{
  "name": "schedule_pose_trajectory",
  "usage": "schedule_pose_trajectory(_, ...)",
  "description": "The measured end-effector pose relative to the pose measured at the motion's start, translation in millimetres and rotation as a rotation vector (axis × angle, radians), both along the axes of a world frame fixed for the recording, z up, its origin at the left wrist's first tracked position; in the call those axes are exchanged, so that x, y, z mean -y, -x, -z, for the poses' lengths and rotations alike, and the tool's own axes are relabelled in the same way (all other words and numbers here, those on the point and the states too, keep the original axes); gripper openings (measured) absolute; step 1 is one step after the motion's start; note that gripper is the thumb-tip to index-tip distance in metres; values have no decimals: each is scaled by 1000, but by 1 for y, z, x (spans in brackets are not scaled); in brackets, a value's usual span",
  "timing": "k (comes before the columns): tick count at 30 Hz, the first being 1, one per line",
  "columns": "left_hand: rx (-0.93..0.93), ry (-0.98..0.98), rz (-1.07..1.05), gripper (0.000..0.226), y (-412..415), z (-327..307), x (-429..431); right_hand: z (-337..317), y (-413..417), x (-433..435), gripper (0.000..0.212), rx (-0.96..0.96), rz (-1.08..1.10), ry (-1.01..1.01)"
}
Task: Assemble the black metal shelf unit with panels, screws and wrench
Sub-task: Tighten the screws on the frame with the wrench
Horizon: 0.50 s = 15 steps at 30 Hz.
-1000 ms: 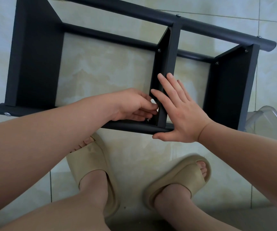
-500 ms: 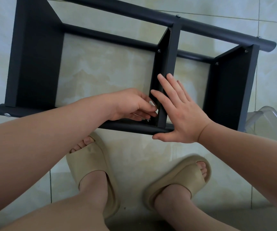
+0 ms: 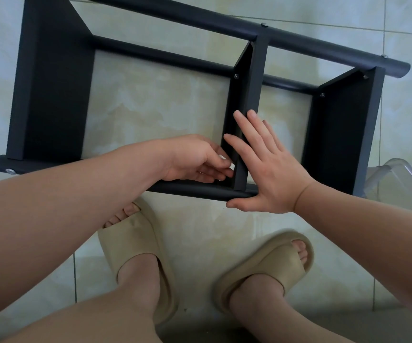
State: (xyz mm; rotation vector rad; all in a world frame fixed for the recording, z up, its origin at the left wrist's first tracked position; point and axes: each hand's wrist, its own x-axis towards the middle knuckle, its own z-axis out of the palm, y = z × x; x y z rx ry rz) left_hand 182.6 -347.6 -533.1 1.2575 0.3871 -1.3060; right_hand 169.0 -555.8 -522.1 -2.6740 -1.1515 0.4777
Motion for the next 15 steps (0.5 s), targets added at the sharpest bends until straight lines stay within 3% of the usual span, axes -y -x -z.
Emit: schedule_pose_trajectory(15,79,-17,105,15,-1,-1,-2,0,0,0,113,-1,1,4)
